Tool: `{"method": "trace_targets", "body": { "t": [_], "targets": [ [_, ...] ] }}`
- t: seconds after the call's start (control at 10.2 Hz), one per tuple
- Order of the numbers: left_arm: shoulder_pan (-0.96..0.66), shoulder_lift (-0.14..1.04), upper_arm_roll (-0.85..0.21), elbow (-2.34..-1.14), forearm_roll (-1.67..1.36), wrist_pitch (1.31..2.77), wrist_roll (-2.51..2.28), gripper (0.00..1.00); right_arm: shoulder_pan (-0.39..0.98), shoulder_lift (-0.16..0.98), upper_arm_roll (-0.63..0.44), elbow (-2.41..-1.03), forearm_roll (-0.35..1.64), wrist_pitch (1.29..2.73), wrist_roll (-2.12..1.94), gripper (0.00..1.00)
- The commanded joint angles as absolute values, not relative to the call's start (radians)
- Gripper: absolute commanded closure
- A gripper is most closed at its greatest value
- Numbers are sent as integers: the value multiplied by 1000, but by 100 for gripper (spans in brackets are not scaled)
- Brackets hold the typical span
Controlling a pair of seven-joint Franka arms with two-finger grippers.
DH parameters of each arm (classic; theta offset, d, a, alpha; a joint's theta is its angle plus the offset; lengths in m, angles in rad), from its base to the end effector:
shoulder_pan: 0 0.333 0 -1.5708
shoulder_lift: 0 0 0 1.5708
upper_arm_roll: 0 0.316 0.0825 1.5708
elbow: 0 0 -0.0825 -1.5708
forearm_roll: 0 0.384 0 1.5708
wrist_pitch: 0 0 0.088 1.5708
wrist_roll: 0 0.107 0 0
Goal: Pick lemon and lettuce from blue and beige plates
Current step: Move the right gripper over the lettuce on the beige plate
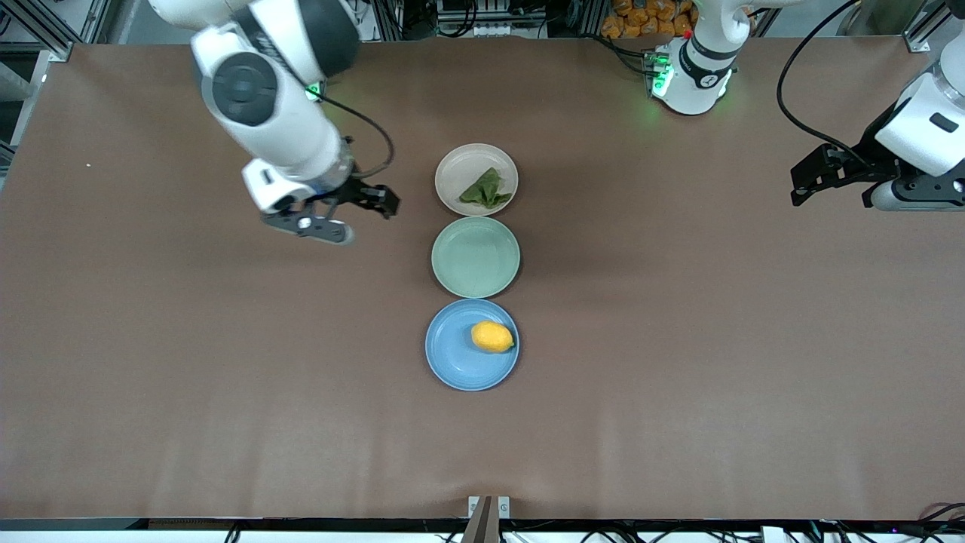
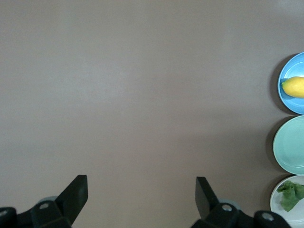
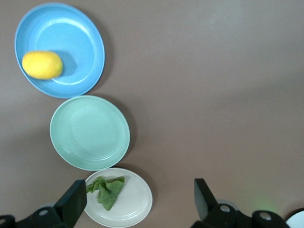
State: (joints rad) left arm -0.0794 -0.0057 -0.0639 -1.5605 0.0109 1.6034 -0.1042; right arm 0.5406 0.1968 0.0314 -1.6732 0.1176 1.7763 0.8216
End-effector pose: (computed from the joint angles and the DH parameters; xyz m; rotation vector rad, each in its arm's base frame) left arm 0.5509 -0.0784 0.6355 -3.1348 0.0614 -0.0778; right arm 0.5095 0.3386 0.4783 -3.0708 0.4317 0.2312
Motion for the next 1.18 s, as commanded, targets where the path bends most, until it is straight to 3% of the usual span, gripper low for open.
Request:
{"method": "trace_targets", "body": {
  "t": [0.0, 0.39, 1.08],
  "targets": [
    [-83, -12, -58, -1563, 8, 1594, -89, 0, 566, 207, 25, -1694, 121, 1792, 847, 0],
    [-84, -11, -58, -1565, 8, 1594, -87, 0, 485, 189, 18, -1672, 120, 1758, 778, 0],
    [-83, -8, -60, -1566, 8, 1594, -87, 0, 546, 210, 25, -1681, 127, 1801, 813, 0]
  ]
}}
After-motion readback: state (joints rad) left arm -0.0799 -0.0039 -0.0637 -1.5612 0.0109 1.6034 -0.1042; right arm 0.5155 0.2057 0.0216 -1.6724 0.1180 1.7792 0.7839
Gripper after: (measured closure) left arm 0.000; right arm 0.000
